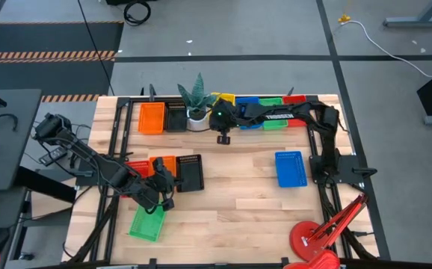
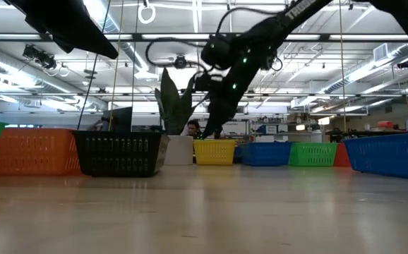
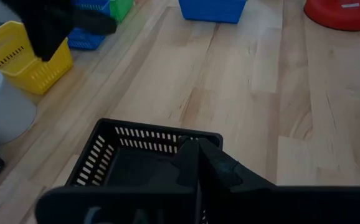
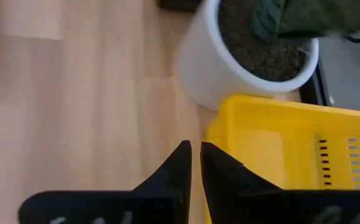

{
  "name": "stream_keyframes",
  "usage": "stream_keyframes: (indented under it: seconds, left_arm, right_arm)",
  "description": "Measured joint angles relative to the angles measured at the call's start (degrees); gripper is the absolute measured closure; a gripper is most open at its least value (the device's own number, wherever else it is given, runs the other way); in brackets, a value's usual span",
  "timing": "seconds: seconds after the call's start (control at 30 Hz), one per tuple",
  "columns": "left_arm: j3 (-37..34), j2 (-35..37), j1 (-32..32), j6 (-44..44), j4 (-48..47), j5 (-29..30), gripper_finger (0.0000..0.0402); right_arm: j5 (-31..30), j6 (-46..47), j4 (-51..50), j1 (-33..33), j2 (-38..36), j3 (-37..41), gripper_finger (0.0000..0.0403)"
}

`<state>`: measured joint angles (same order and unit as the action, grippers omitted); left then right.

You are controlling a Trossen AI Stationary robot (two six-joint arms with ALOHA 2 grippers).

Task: Stack baskets by color
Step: Stack the bottom black bin on the top black bin

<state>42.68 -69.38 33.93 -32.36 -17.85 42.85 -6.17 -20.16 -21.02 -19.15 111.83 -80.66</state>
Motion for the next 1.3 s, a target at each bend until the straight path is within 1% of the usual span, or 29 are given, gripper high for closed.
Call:
stream_keyframes:
  seconds: [0.13, 0.27, 0.33, 0.43, 0.63, 0.73, 0.8, 0.9, 1.0, 1.07, 1.13, 1.2, 1.3]
  left_arm:
    - [0.0, 0.0, 0.0, 0.0, 0.1, 0.0, 0.0383]
    - [0.0, 0.0, 0.1, 0.0, 0.0, 0.0, 0.0387]
    - [0.0, 0.0, 0.1, -0.1, 0.0, 0.0, 0.039]
    - [0.0, 0.0, 0.4, -0.1, -0.1, 0.0, 0.0392]
    - [0.0, 0.0, 2.6, -0.1, -0.2, 0.0, 0.0384]
    - [0.0, 0.0, 3.1, -0.1, -0.2, 0.0, 0.0383]
    - [0.0, 0.0, 3.0, 0.0, 0.0, 0.0, 0.0386]
    - [0.0, 0.0, 2.1, 0.0, 0.2, 0.0, 0.0391]
    - [0.0, -0.9, 0.6, 0.1, 0.4, 0.0, 0.0392]
    - [0.0, -1.7, -0.8, 2.4, 0.6, 0.0, 0.0392]
    - [0.0, -3.0, -2.7, 4.3, 2.7, 0.0, 0.0389]
    - [0.0, -4.7, -4.4, 5.1, 4.4, -2.3, 0.0383]
    - [0.0, -7.6, -6.8, 10.8, 9.3, -9.6, 0.0368]
  right_arm:
    - [-0.5, 4.4, -4.0, 3.2, -3.4, 0.0, 0.037]
    - [-2.4, 8.5, -5.6, 9.6, -5.3, 0.0, 0.0386]
    - [-5.1, 10.3, -6.6, 13.7, -5.4, 0.0, 0.0395]
    - [-9.6, 13.1, -7.4, 20.0, -5.5, 0.7, 0.0398]
    - [-19.3, 23.4, -7.6, 32.5, -5.4, 7.2, 0.0397]
    - [-21.2, 30.0, -6.2, 37.7, -5.4, 10.4, 0.0399]
    - [-21.4, 33.3, -1.9, 40.6, -5.4, 12.6, 0.0397]
    - [-21.4, 34.9, 9.0, 43.9, -5.4, 16.7, 0.0393]
    - [-21.5, 33.7, 22.6, 45.6, -5.4, 21.5, 0.0392]
    - [-22.0, 32.1, 31.1, 46.1, -5.4, 24.7, 0.0393]
    - [-22.8, 31.0, 38.0, 46.2, -5.4, 27.6, 0.0395]
    - [-23.0, 30.6, 43.0, 46.0, -5.4, 29.9, 0.0395]
    - [-23.0, 30.6, 47.2, 45.2, -5.4, 32.0, 0.0395]
